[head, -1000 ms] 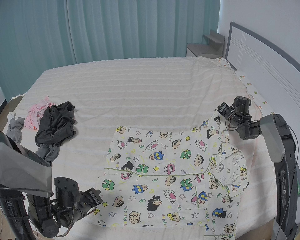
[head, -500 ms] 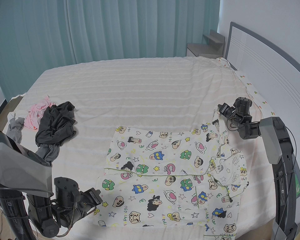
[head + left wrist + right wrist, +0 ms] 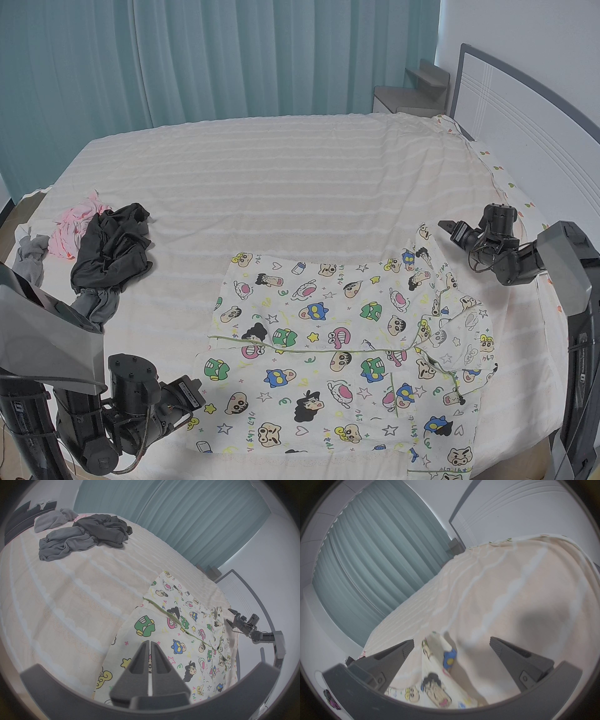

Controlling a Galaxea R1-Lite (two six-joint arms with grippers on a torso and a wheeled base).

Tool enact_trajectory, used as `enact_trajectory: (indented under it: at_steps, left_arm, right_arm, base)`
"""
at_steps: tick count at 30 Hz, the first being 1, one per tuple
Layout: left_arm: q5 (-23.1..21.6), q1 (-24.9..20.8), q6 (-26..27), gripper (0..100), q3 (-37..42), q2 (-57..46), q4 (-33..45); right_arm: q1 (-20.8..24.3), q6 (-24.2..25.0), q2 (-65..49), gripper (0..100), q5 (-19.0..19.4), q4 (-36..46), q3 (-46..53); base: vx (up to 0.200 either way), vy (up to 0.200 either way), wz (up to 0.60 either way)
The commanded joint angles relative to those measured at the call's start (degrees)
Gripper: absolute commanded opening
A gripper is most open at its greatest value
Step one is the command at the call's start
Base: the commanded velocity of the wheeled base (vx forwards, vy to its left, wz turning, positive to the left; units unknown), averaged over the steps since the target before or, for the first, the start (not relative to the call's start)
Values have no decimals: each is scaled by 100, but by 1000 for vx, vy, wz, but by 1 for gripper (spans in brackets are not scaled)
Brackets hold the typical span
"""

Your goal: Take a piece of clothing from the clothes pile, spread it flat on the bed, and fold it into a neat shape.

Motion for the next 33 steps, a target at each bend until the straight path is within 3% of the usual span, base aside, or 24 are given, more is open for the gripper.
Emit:
enact_trajectory:
  at_steps: [1, 7, 10, 12, 14, 18, 28, 33]
  left_arm:
    - [-3, -46, -31, 0, 9, -8, -23]
    - [-12, -99, -93, 0, 18, -17, -23]
    - [-12, -125, -154, 0, 27, -17, -23]
    - [-12, -134, -154, 0, 27, -17, -23]
    - [-20, -143, -146, 0, 27, -17, -23]
    - [-56, -143, -128, 0, 35, 9, -23]
    - [-249, -143, -137, 0, 44, 71, -14]
    - [-302, -134, -146, 0, 44, 97, -14]
  right_arm:
    - [-172, 33, -2094, 100, 379, -203, 2549]
    - [-163, 113, -3887, 100, 950, -1047, 5379]
    - [-119, 139, -4713, 100, 1179, -1355, 6768]
    - [-119, 174, -4906, 100, 1284, -1407, 7190]
    - [-163, 306, -5038, 100, 1662, -1504, 7858]
    - [-181, 367, -4915, 100, 2066, -1645, 8156]
    - [-242, 332, -4678, 100, 2190, -1803, 8411]
    - [-242, 323, -4590, 100, 2190, -1987, 8517]
  base:
    - [0, 0, 0]
    - [0, 0, 0]
    - [-200, 0, 0]
    - [-200, 0, 0]
    - [-200, 0, 0]
    - [-200, 0, 0]
    - [-200, 0, 0]
    - [0, 0, 0]
